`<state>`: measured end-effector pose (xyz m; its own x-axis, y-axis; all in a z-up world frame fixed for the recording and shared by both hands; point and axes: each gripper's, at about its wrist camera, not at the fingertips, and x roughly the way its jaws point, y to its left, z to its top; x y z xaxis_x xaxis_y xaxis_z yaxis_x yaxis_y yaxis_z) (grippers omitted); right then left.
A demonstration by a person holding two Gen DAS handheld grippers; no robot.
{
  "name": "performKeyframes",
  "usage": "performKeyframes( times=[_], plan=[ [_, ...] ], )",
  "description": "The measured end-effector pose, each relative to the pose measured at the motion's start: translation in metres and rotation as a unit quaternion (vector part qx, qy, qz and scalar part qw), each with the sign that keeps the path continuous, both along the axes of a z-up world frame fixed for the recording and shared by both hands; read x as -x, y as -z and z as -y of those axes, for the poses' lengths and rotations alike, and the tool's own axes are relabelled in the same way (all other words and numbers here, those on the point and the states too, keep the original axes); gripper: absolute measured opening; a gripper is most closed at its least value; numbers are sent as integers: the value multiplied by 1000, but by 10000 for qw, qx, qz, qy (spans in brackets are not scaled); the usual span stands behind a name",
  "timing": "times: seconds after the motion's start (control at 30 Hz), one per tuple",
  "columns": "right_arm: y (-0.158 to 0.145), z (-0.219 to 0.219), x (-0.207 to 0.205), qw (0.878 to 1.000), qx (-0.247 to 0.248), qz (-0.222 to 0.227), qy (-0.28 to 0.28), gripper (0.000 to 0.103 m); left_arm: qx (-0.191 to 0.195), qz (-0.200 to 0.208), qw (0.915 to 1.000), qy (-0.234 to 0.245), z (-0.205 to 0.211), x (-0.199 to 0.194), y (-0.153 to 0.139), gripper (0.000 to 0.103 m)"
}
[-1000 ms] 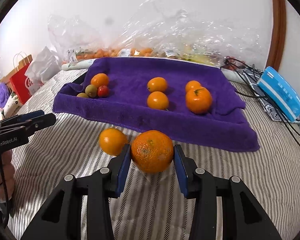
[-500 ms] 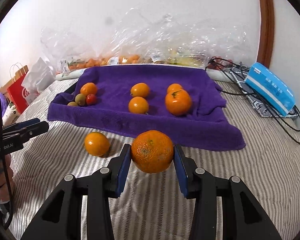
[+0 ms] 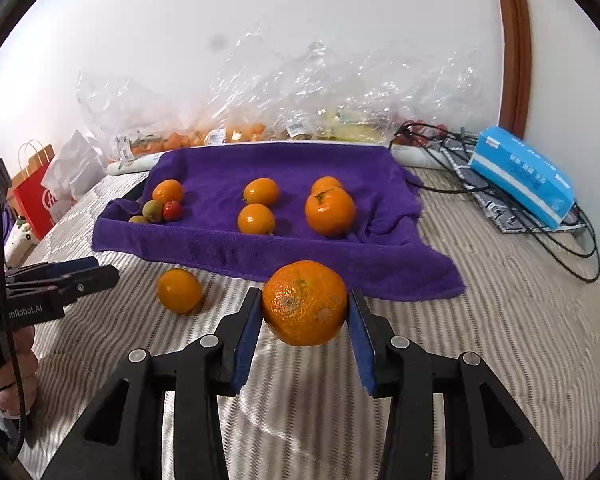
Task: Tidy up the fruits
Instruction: 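Lift the orange with the right tool while the left tool grasps another orange, then carry both held oranges over the purple towel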
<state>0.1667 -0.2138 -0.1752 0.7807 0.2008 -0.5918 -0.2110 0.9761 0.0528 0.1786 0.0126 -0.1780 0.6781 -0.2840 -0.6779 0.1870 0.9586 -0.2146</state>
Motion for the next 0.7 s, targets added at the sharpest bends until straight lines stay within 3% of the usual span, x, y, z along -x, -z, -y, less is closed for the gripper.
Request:
performKeyframes(
  times=[0.3, 0.47, 0.6, 0.63, 0.7],
  plan=[
    [-2, 30, 11, 9998, -55, 93, 180, 42, -19, -98, 9992, 377, 45, -12, 1, 60],
    [0, 32, 10, 9998, -94, 41, 190, 42, -172, -295, 9989, 327, 61, -24, 9, 60],
    [1, 27, 9, 9999, -64, -8, 77, 42, -274, -314, 9982, 439, 71, -26, 10, 42],
    [1, 27, 9, 10000, -65, -18, 63, 42, -261, -315, 9981, 463, 72, -26, 10, 33],
    [2, 27, 8, 9999, -92, -52, 34, 42, -80, -348, 9981, 493, 67, -27, 10, 33]
  ],
)
